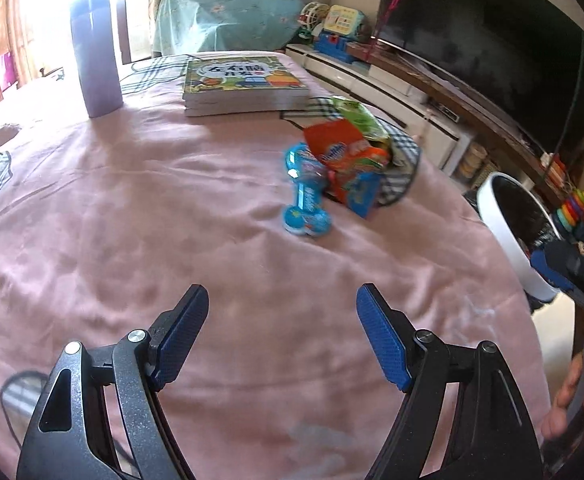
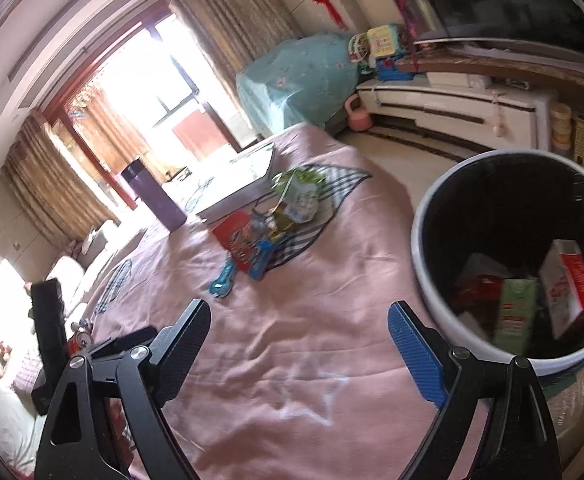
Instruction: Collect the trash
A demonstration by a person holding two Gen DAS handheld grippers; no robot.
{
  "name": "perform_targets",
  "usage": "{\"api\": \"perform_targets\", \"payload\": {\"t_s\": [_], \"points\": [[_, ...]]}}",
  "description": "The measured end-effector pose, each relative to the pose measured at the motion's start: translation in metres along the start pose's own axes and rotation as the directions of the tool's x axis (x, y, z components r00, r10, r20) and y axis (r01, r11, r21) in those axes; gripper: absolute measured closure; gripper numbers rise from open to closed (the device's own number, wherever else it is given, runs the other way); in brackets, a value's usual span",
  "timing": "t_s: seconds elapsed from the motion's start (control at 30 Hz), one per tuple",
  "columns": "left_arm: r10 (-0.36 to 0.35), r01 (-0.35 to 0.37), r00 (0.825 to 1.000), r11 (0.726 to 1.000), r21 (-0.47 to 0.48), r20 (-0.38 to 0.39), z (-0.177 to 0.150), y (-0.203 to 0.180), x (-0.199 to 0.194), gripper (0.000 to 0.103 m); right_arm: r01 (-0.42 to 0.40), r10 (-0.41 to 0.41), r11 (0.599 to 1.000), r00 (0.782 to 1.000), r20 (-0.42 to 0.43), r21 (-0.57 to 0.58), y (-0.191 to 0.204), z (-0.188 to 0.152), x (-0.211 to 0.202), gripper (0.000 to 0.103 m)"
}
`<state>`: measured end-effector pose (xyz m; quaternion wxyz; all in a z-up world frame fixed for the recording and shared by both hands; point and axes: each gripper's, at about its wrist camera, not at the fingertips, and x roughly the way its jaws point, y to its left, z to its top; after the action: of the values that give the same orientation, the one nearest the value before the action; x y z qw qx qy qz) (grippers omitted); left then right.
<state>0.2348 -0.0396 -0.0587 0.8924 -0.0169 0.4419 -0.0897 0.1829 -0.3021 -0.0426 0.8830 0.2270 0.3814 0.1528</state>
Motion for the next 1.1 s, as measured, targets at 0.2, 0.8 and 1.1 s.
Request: {"api": "perform_targets", "payload": {"t_s": [0.2, 0.8, 1.1], "points": [[0.011, -0.011, 1.000, 1.000, 0.024, -0.010, 0.027, -0.005, 0.031, 0.028, 0.002, -0.003, 1.000, 1.000, -0.010, -0.026, 0.009, 0.001, 0.012, 0.012], [0.012, -0.011, 0.998, 1.000, 0.019, -0.061, -0.001, 0.037, 0.023, 0.101, 0.005, -0.015, 0.996, 0.995, -0.102, -0.095, 0.026, 0.016, 0.069, 0.045], [-0.013, 0.009, 0.998, 0.998, -0.068, -0.058, -0.022, 0.060, 0.003, 0.101, -0.038, 0.037, 0.999, 0.988, -0.151, -0.004, 0.029, 0.036, 0.132, 0.043]]}}
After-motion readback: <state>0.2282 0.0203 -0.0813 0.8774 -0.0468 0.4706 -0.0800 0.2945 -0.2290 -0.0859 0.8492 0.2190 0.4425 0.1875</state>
